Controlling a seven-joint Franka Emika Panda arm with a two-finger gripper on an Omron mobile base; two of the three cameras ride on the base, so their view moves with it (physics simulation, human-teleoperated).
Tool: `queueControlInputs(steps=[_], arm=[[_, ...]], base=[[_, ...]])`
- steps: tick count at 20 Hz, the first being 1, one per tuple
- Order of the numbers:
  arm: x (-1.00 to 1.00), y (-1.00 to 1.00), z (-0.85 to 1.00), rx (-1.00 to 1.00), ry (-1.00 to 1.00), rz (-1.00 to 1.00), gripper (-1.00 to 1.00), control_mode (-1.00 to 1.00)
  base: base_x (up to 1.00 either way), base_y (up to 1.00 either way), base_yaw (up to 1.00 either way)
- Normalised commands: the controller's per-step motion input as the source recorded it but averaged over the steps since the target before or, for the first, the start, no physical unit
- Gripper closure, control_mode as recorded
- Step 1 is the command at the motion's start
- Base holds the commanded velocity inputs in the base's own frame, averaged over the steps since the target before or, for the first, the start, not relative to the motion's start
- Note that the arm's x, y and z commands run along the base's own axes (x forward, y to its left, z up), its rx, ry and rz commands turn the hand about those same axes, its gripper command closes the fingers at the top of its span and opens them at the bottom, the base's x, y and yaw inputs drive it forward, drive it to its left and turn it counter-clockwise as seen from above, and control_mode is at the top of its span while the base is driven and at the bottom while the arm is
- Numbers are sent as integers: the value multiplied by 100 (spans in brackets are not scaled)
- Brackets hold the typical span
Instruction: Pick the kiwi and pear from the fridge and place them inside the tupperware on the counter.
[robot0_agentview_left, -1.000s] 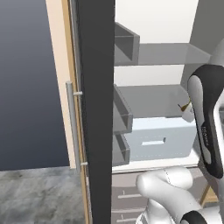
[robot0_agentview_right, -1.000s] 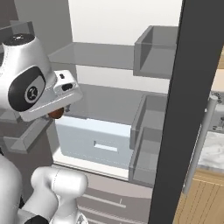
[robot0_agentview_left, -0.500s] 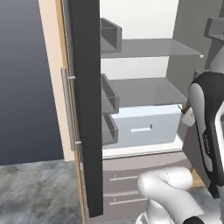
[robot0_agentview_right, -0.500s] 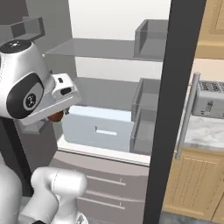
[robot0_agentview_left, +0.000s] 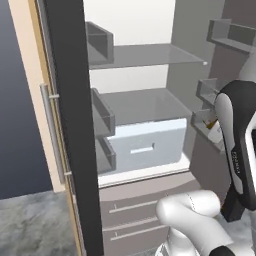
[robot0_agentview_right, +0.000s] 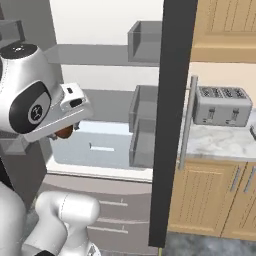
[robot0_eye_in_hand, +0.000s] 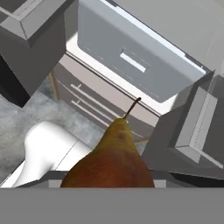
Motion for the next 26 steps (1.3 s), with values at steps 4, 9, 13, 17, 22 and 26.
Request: queueControlInputs(steps=[4,9,13,17,22,26], arm=[[0,0,0,0,0,0,100,100],[0,0,0,0,0,0,100,100],[0,0,0,0,0,0,100,100],[0,0,0,0,0,0,100,100],[0,0,0,0,0,0,100,100],[0,0,0,0,0,0,100,100]], base=[[-86,7,-49],[-36,59,-53],[-22,89,-50],[-26,90,-50],[-50,83,-49],[-82,82,-45]])
